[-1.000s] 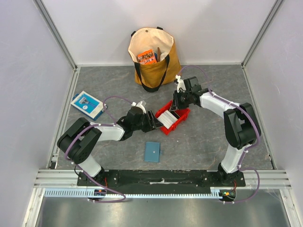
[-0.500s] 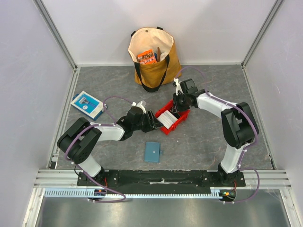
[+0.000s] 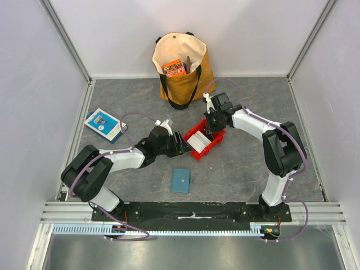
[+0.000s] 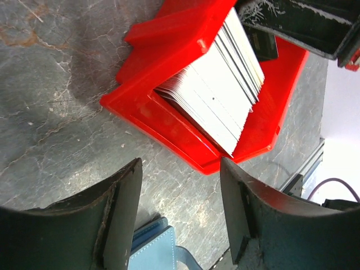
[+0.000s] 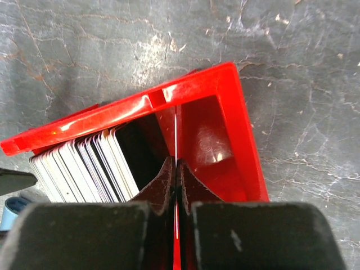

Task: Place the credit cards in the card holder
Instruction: Pick up the credit card from the storage box, then open the card holder at the corner of the board.

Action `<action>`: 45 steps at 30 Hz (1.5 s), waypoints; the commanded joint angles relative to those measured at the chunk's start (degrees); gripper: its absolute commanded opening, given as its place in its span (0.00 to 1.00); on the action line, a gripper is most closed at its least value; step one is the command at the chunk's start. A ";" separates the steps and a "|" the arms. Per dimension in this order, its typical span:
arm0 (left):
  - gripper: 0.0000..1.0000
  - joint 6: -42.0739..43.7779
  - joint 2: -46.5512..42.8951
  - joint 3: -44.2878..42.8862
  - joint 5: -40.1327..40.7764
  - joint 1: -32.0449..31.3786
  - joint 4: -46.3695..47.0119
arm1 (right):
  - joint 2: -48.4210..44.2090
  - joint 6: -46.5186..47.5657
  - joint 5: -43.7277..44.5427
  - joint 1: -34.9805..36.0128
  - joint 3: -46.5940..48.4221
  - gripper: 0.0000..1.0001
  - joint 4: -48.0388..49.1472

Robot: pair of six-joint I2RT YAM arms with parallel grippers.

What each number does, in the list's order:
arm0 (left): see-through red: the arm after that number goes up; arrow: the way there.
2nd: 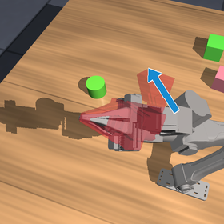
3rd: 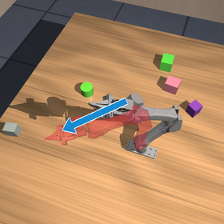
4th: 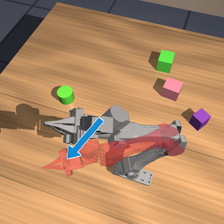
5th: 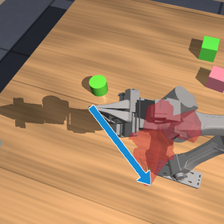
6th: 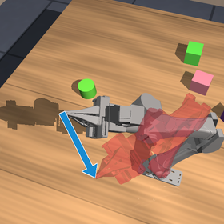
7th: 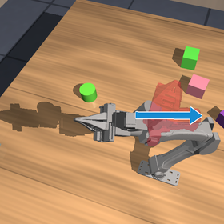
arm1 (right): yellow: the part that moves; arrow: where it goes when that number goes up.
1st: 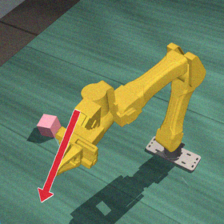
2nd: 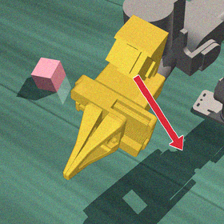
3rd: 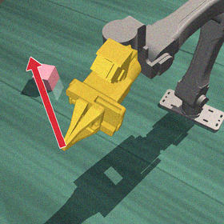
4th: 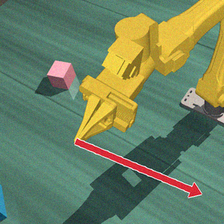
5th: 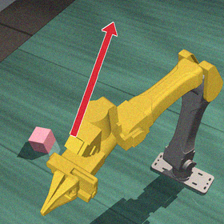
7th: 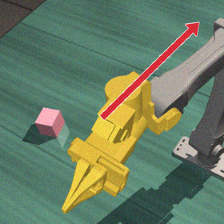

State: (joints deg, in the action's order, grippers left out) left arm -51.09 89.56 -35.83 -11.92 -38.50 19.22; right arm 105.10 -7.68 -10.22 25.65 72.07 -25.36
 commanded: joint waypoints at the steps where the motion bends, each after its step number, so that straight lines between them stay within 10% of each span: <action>1: 0.67 5.56 -5.79 -0.47 3.48 -0.26 -4.97 | -0.15 1.62 2.56 0.54 4.56 0.00 -1.35; 7: 0.88 6.70 -13.52 1.55 7.87 -0.26 -11.30 | -4.46 2.50 6.34 0.98 6.94 0.00 -2.22; 18: 0.94 4.07 -29.61 7.97 16.67 -0.08 -27.29 | -24.31 -9.35 10.40 5.89 -3.06 0.00 0.66; 31: 0.88 -0.24 -42.27 12.63 20.71 0.09 -39.70 | -31.54 -42.76 24.80 36.74 -24.17 0.00 11.65; 38: 0.70 1.69 -42.54 13.25 17.38 0.00 -40.14 | -26.17 -45.05 27.61 39.48 -24.26 0.00 9.47; 45: 0.10 3.80 -39.91 13.42 13.07 -0.43 -36.72 | -30.21 -47.33 30.70 39.48 -28.65 0.00 7.00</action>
State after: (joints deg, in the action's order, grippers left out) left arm -48.86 48.58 -22.72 4.12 -38.50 -20.73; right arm 77.95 -51.88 16.60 64.95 45.65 -17.34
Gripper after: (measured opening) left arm 0.184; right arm 0.008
